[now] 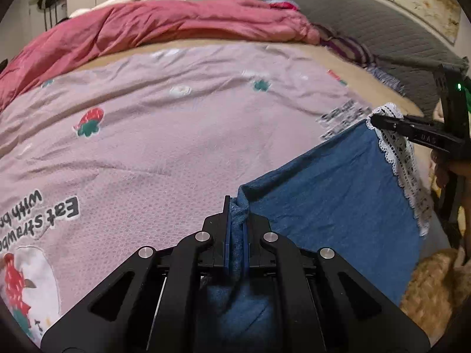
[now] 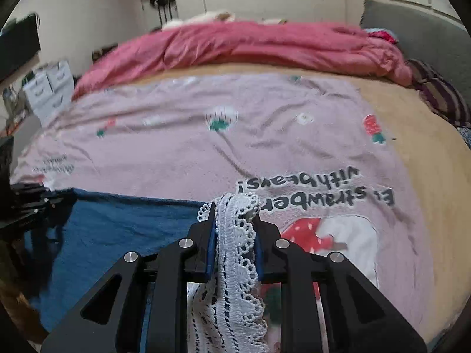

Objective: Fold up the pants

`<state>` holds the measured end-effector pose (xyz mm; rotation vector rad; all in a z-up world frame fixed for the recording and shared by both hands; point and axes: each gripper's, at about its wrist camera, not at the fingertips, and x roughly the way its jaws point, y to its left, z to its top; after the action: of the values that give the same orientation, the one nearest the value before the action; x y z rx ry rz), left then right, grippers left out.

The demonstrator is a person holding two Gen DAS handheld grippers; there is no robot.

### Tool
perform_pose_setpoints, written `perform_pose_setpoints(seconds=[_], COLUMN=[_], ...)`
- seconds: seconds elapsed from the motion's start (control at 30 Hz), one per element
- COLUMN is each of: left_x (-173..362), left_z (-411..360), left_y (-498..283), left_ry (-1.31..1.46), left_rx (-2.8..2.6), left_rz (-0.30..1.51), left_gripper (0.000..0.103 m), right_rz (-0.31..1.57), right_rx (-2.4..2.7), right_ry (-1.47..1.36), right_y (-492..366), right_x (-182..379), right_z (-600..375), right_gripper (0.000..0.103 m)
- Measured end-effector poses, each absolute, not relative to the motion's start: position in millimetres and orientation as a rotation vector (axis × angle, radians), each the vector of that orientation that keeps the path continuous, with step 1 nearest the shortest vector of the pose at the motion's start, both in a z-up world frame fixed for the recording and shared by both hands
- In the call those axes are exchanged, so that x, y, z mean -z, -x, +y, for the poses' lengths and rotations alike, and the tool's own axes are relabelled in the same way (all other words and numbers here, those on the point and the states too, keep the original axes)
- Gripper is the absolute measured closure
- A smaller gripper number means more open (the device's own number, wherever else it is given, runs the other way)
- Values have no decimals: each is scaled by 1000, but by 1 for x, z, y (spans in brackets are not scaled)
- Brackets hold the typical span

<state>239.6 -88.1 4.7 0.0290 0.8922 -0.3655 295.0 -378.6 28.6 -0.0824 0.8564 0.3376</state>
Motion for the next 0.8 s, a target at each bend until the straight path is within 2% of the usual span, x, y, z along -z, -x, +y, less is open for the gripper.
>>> perform_pose_setpoints(seconds=[0.17, 0.2, 0.27, 0.3, 0.33, 0.47, 0.5, 0.63, 0.8], left_x=[30, 34, 36, 36, 35, 26, 22, 4, -11], left_z=[-92, -91, -88, -88, -87, -80, -77, -65, -39], left_y=[-251, -252, -252, -251, -251, -240, -235, -202, -146], left_ry=[-64, -56, -39, -38, -37, -33, -20, 24, 125], left_rx=[327, 327, 330, 331, 325, 291, 288, 265, 234], left_rz=[951, 954, 948, 947, 944, 923, 912, 860, 820], left_gripper=[96, 96, 96, 93, 90, 64, 60, 51, 46], right_rz=[982, 974, 948, 928, 905, 845, 826, 783, 733], right_rx=[-302, -296, -265, -207, -173, -166, -155, -129, -105], right_ry=[196, 199, 202, 210, 186, 74, 76, -14, -147], right_y=[-318, -319, -318, -318, -316, -298, -292, -260, -213], right_x=[23, 27, 27, 26, 23, 7, 3, -16, -32], right_z=[-368, -368, -373, -377, -386, -412, -415, -440, -452], right_gripper=[79, 74, 44, 21, 21, 21, 21, 21, 19])
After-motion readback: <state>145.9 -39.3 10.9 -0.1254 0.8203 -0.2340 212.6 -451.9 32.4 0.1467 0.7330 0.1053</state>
